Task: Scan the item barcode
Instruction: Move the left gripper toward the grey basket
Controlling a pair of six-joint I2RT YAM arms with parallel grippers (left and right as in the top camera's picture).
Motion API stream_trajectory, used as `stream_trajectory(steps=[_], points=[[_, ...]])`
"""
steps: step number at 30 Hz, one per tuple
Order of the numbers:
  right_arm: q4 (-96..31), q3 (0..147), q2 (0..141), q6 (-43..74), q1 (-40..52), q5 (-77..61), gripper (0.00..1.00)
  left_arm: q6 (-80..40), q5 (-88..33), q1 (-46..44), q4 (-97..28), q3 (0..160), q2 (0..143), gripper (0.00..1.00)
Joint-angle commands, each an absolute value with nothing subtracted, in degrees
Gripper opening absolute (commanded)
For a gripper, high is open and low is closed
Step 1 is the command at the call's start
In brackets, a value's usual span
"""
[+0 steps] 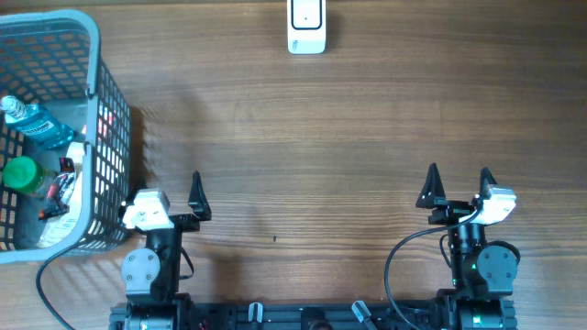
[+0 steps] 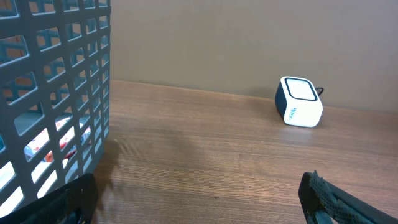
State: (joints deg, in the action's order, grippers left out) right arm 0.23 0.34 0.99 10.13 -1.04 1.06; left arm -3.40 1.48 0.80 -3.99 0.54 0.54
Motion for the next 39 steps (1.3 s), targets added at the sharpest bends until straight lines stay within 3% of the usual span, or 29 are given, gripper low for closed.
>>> stream_trajectory(steps=[1, 39], points=[[0.3, 0.3, 0.4, 9.1, -0.8, -0.1, 1.0, -3.9, 2.0, 0.6, -4.0, 0.3, 0.4, 1.0], [0.3, 0.3, 0.4, 9.1, -0.8, -0.1, 1.0, -3.5, 2.7, 0.6, -3.3, 0.3, 0.4, 1.0]])
